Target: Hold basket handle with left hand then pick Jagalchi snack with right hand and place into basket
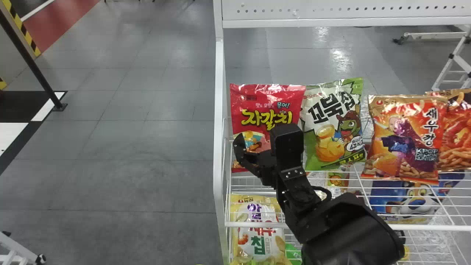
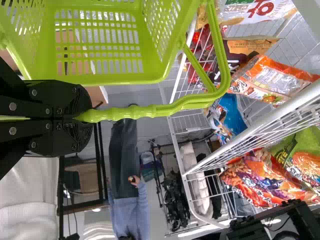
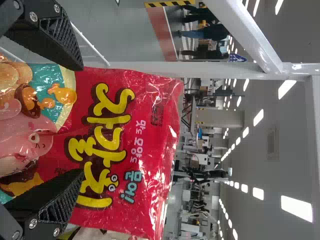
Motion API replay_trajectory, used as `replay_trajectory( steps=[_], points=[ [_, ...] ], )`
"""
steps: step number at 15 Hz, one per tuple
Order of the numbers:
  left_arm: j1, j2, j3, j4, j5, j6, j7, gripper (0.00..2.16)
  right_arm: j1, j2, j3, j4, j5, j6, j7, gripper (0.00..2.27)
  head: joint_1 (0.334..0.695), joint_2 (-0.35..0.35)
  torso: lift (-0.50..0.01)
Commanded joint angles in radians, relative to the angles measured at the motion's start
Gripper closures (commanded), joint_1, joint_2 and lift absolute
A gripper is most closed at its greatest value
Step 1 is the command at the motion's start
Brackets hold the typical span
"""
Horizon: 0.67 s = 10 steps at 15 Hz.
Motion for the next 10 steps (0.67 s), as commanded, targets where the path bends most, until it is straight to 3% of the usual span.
replay_trajectory(
  steps=[1,10],
  points=[
    [-0.001,0.0,0.002,0.002,0.0,-0.009,-0.001,1.87,-0.011,0.003,0.004,0.013,0.01,0.009,-0.015,0.08,0.695,0.057,-0.01],
    [-0.027,0.002,0.008,0.034,0.002,-0.009,-0.007,1.87,-0.064,0.012,-0.019,0.108,-0.027,-0.012,-0.016,0.09,0.695,0.04,-0.01]
  ],
)
